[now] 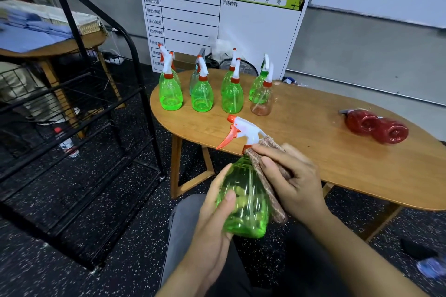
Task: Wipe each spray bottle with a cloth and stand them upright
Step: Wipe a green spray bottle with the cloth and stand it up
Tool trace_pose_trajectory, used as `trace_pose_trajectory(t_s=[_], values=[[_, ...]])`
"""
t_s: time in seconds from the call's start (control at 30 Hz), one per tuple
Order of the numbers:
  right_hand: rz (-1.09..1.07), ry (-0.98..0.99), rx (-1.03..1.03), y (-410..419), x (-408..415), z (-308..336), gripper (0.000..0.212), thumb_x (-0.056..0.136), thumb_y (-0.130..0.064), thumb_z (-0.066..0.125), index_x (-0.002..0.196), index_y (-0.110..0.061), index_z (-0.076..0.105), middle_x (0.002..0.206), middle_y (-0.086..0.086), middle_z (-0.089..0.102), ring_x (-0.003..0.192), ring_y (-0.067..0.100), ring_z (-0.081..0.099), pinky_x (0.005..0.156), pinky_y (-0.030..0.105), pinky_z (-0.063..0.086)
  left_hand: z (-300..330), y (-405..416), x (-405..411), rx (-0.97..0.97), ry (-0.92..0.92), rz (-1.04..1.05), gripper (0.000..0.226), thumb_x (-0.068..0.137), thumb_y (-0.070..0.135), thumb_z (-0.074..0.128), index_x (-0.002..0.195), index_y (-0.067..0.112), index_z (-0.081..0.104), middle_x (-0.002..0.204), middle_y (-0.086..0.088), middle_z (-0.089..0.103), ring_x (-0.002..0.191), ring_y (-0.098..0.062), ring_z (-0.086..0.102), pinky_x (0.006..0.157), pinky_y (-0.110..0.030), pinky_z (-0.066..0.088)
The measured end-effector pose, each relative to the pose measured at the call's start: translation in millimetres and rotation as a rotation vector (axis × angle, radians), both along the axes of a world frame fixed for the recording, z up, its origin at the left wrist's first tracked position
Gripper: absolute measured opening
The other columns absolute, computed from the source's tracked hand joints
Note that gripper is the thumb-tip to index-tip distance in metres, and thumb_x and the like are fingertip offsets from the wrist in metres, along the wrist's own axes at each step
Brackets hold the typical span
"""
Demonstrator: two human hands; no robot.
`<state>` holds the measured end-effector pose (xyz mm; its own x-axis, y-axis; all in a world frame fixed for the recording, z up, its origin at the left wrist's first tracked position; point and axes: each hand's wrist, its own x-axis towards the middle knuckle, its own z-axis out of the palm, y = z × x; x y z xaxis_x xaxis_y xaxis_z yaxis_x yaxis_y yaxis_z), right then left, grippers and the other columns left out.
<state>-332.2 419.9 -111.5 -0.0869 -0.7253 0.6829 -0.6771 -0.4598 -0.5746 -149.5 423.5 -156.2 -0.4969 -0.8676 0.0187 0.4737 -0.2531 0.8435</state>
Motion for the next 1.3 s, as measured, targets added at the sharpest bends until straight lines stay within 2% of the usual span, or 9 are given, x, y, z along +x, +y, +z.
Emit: trace_pose_trajectory(t_s=[0.1,0.3,0.5,0.6,0.7,0.87,1.03,1.17,1.3], values=[[-0.015,-0.004,0.021,-0.2,-1.0,5.0,0.03,0.101,-0.034,0.061,0.123,-0.02,0.076,0.087,0.001,0.065,0.074,0.016,0.059,0.062,0.029,0.046,-1.2,-2.1,0.0,0.066,0.003,-0.014,0.08,0.084,0.053,0.065,0.156,0.021,0.047,0.14,-0.011,0.068,0.129,-0.028,0.067,0.096,-0.039,0.06],[0.004,0.075,0.095,0.6,3.8,8.4,0.033,0.103,-0.037,0.056,0.129,-0.026,0.073,0.088,-0.005,0.053,0.073,0.013,0.054,0.065,0.018,0.041,-5.5,-4.2,0.0,0.058,-0.073,0.036,0.065,0.099,0.045,0.047,0.156,0.013,0.047,0.142,-0.017,0.066,0.131,-0.035,0.064,0.104,-0.051,0.056],[0.006,0.323,-0.021,14.9,17.6,-6.6,0.031,0.108,-0.042,0.049,0.133,-0.036,0.067,0.086,-0.002,0.053,0.064,0.007,0.049,0.05,0.025,0.046,0.2,-2.0,-1.7,0.018,-0.099,0.09,0.065,0.102,0.052,0.051,0.157,0.018,0.046,0.145,-0.013,0.065,0.135,-0.033,0.062,0.112,-0.057,0.048],[0.163,0.607,-0.17,32.0,22.6,-21.7,0.029,0.102,-0.036,0.062,0.127,-0.031,0.075,0.081,0.0,0.061,0.063,0.011,0.051,0.05,0.025,0.046,-4.6,-4.8,-1.0,0.097,-0.084,0.07,0.063,0.105,0.053,0.045,0.156,0.015,0.047,0.136,-0.018,0.069,0.127,-0.034,0.067,0.101,-0.047,0.058],[0.22,0.761,-0.247,40.6,21.8,-26.9,0.03,0.097,-0.035,0.07,0.124,-0.027,0.077,0.079,-0.002,0.062,0.067,0.012,0.051,0.052,0.025,0.042,-1.6,-3.8,-0.1,0.063,-0.07,0.075,0.056,0.108,0.049,0.046,0.154,0.018,0.05,0.141,-0.017,0.067,0.132,-0.035,0.064,0.112,-0.051,0.048],[0.052,0.552,-0.178,18.1,12.6,-8.6,0.027,0.106,-0.039,0.053,0.129,-0.035,0.067,0.079,-0.005,0.055,0.059,0.007,0.044,0.047,0.022,0.042,0.3,-4.1,-4.3,-0.009,-0.118,0.122,0.054,0.102,0.047,0.047,0.151,0.026,0.053,0.138,-0.002,0.07,0.131,-0.02,0.066,0.109,-0.047,0.05],[-0.089,0.217,-0.027,-3.2,6.0,-0.1,0.034,0.106,-0.044,0.051,0.124,-0.03,0.076,0.085,-0.019,0.042,0.061,0.003,0.044,0.053,0.017,0.033,3.3,-0.1,-2.6,-0.04,-0.143,0.112,0.052,0.102,0.048,0.048,0.152,0.034,0.053,0.145,0.005,0.066,0.136,-0.016,0.061,0.114,-0.049,0.046],[-0.04,0.248,-0.057,9.9,15.5,-9.8,0.031,0.108,-0.041,0.052,0.132,-0.033,0.07,0.083,-0.005,0.049,0.059,0.009,0.047,0.048,0.021,0.04,0.9,-1.4,-2.6,-0.03,-0.132,0.137,0.052,0.106,0.047,0.047,0.153,0.025,0.051,0.14,-0.004,0.069,0.131,-0.023,0.065,0.108,-0.049,0.05],[0.157,0.589,-0.163,33.5,22.8,-26.7,0.034,0.101,-0.036,0.065,0.134,-0.035,0.068,0.082,-0.002,0.06,0.064,0.009,0.051,0.049,0.025,0.047,-4.2,-4.7,-2.5,-0.003,-0.124,0.108,0.057,0.105,0.048,0.04,0.153,0.02,0.051,0.136,-0.013,0.07,0.128,-0.03,0.067,0.105,-0.046,0.053]])
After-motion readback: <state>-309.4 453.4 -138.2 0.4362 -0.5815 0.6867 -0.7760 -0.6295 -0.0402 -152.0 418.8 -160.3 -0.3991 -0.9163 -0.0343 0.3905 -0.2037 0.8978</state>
